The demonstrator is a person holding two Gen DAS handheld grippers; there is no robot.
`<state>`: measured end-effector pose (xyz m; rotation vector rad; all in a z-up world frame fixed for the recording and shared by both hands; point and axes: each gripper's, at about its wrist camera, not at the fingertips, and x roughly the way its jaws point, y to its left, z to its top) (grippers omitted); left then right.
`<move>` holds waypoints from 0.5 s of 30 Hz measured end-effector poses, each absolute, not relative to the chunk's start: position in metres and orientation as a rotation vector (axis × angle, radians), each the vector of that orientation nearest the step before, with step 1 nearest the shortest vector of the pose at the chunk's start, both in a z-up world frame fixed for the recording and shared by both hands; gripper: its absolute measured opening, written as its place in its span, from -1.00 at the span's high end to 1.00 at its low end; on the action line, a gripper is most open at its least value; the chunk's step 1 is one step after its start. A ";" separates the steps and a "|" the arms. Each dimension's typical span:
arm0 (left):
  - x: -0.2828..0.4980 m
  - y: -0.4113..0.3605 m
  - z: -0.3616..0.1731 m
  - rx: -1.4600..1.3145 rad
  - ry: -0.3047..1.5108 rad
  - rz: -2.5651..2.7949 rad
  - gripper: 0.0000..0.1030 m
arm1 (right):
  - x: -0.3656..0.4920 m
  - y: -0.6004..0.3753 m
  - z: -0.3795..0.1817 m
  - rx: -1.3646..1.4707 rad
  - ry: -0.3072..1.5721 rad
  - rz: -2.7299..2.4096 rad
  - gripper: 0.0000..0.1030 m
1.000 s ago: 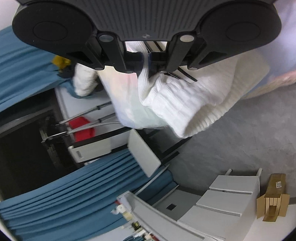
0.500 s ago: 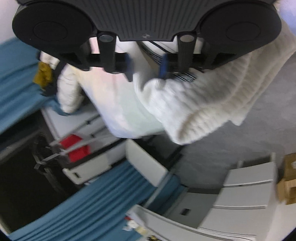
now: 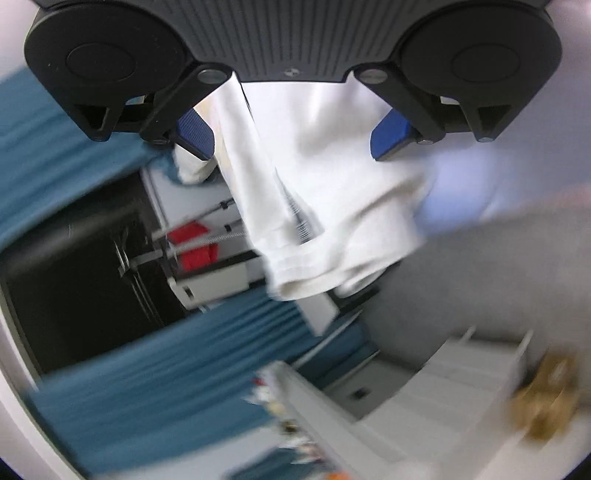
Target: Fold clothes
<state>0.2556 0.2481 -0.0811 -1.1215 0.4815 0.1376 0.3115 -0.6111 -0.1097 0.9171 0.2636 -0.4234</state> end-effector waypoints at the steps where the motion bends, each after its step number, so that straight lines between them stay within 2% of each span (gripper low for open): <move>1: 0.248 0.249 -0.089 -1.173 0.509 0.165 -0.81 | 0.301 -0.614 -0.115 0.954 0.263 -0.430 -0.45; 6: 0.242 0.253 -0.112 -1.212 0.544 0.169 -0.81 | 0.282 -0.629 -0.146 1.161 0.325 -0.368 -0.44; 8: 0.250 0.254 -0.116 -1.231 0.507 0.164 -0.81 | 0.288 -0.633 -0.164 1.255 0.381 -0.308 -0.45; 14: 0.292 0.248 -0.124 -1.128 0.472 0.176 -0.81 | 0.326 -0.627 -0.187 1.199 0.378 -0.240 -0.43; 15: 0.301 0.246 -0.122 -1.106 0.482 0.192 -0.81 | 0.332 -0.626 -0.187 1.178 0.364 -0.233 -0.36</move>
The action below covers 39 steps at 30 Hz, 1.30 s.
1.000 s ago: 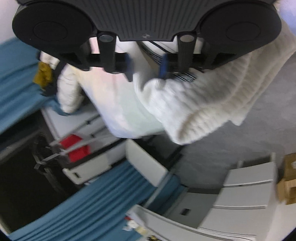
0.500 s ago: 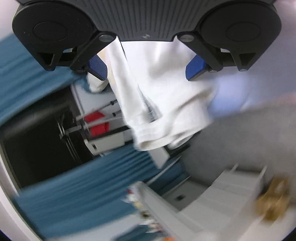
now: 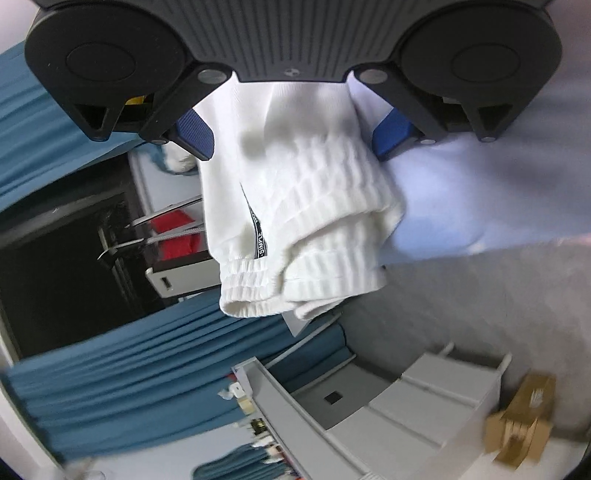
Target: Fold clothes
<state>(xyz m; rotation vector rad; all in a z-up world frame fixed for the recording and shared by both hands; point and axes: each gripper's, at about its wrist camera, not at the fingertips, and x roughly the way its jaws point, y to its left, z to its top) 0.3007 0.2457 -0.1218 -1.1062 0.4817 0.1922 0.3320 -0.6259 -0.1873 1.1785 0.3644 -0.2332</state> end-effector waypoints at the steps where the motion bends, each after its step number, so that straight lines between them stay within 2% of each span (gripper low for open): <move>1: 0.309 0.243 -0.119 -1.084 0.492 0.210 -0.81 | 0.338 -0.625 -0.187 1.158 0.351 -0.227 -0.30; 4: 0.332 0.235 -0.117 -1.031 0.499 0.244 -0.76 | 0.361 -0.629 -0.185 1.084 0.328 -0.223 0.04; 6: 0.341 0.230 -0.115 -0.987 0.513 0.279 -0.54 | 0.364 -0.628 -0.184 1.054 0.309 -0.246 0.46; 9: 0.350 0.231 -0.117 -1.002 0.497 0.292 -0.10 | 0.367 -0.624 -0.181 1.015 0.281 -0.281 0.65; 10: 0.352 0.232 -0.118 -1.013 0.492 0.286 0.20 | 0.366 -0.620 -0.177 0.996 0.277 -0.296 0.68; 11: 0.352 0.233 -0.119 -1.031 0.489 0.267 0.38 | 0.364 -0.617 -0.173 0.971 0.272 -0.309 0.73; 14: 0.345 0.239 -0.117 -1.061 0.464 0.254 0.61 | 0.351 -0.612 -0.160 0.933 0.249 -0.339 0.78; 17: 0.331 0.246 -0.108 -1.069 0.431 0.248 0.71 | 0.332 -0.610 -0.149 0.952 0.240 -0.359 0.79; 21: 0.301 0.255 -0.088 -1.068 0.386 0.201 0.73 | 0.303 -0.604 -0.131 0.997 0.229 -0.379 0.79; 27: 0.243 0.284 -0.067 -1.116 0.413 0.177 0.74 | 0.247 -0.598 -0.107 1.069 0.233 -0.407 0.80; 35: 0.171 0.334 -0.036 -1.072 0.527 0.205 0.74 | 0.191 -0.593 -0.096 1.116 0.318 -0.392 0.80; 39: 0.153 0.346 -0.051 -1.101 0.620 0.205 0.69 | 0.185 -0.591 -0.105 1.061 0.365 -0.413 0.80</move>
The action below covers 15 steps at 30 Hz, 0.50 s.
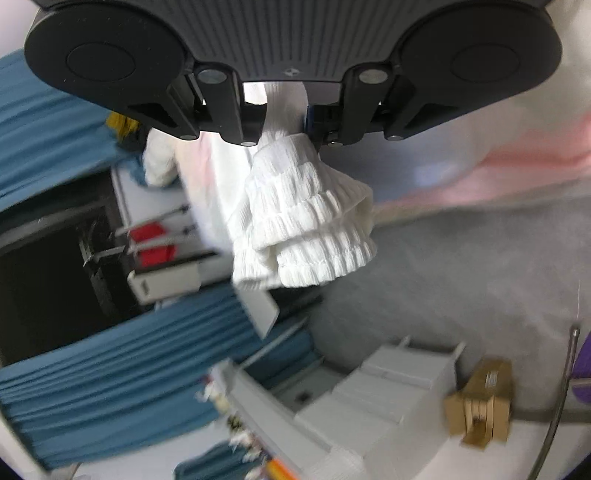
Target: Fold clothes
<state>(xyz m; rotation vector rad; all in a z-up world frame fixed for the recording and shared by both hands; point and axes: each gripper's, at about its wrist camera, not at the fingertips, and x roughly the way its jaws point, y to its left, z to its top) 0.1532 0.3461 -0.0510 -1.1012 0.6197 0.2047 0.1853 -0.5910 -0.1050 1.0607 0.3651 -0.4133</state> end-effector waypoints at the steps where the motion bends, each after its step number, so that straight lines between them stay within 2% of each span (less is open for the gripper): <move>1: 0.150 0.349 -0.057 -1.100 0.646 0.194 0.64 | 0.186 -0.592 -0.112 1.055 0.390 -0.423 0.80; 6: 0.128 0.364 -0.075 -1.101 0.697 0.196 0.29 | 0.187 -0.604 -0.141 1.112 0.467 -0.443 0.80; 8: 0.118 0.363 -0.079 -1.077 0.708 0.212 -0.06 | 0.188 -0.604 -0.145 1.100 0.475 -0.445 0.80; 10: 0.105 0.360 -0.076 -1.025 0.711 0.241 -0.24 | 0.189 -0.604 -0.147 1.088 0.474 -0.440 0.80; 15: 0.072 0.347 -0.052 -0.922 0.732 0.282 -0.34 | 0.189 -0.605 -0.152 1.101 0.480 -0.443 0.80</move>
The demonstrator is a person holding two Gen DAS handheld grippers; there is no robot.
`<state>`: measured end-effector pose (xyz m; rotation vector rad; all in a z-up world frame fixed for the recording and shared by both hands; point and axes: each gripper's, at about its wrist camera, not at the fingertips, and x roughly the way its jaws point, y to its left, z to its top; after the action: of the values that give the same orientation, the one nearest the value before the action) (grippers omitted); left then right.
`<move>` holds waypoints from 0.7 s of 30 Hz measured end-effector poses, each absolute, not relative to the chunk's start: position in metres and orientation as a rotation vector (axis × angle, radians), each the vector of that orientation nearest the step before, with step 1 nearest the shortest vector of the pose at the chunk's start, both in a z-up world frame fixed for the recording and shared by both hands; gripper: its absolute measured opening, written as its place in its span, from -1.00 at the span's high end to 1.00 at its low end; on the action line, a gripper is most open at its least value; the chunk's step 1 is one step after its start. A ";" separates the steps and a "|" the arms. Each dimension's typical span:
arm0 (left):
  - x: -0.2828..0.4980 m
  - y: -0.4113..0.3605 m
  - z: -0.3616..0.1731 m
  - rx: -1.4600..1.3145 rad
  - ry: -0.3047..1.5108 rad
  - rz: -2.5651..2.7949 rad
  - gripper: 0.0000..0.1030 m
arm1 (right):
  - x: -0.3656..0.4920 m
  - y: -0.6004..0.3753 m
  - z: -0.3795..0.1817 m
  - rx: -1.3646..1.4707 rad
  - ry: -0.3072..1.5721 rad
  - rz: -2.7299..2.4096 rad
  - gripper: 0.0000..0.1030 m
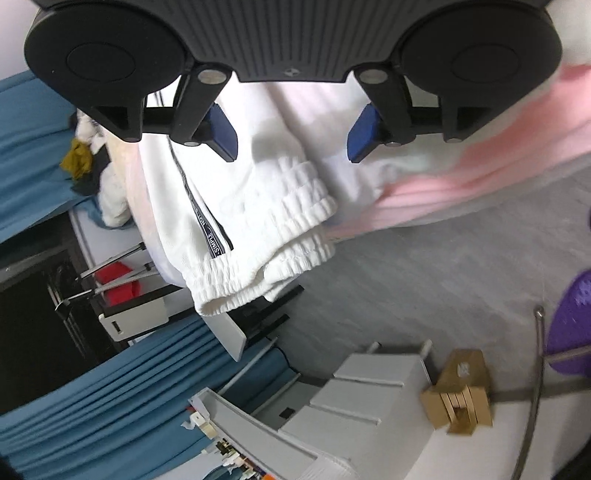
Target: Fold clothes
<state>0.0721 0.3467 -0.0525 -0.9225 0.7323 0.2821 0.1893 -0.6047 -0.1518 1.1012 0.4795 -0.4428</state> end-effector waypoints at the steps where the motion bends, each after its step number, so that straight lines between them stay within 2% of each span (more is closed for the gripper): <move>1: 0.069 0.342 -0.043 -0.892 0.723 0.286 -0.37 | 0.189 -0.605 -0.152 1.102 0.478 -0.445 0.80; 5: 0.064 0.314 -0.002 -0.734 0.668 0.282 -0.51 | 0.191 -0.597 -0.145 1.038 0.486 -0.458 0.80; 8: 0.077 0.275 0.022 -0.529 0.672 0.267 -0.52 | 0.191 -0.597 -0.144 1.029 0.482 -0.464 0.80; 11: 0.095 0.230 0.035 -0.438 0.659 0.189 -0.52 | 0.187 -0.599 -0.145 1.044 0.478 -0.460 0.80; 21: 0.170 0.066 0.005 -0.281 0.653 -0.021 -0.53 | 0.184 -0.601 -0.145 1.075 0.462 -0.451 0.80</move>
<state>0.1697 0.0664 0.0051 -0.2805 0.6533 -0.0211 0.1840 -0.6005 -0.1449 1.0751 0.4620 -0.4514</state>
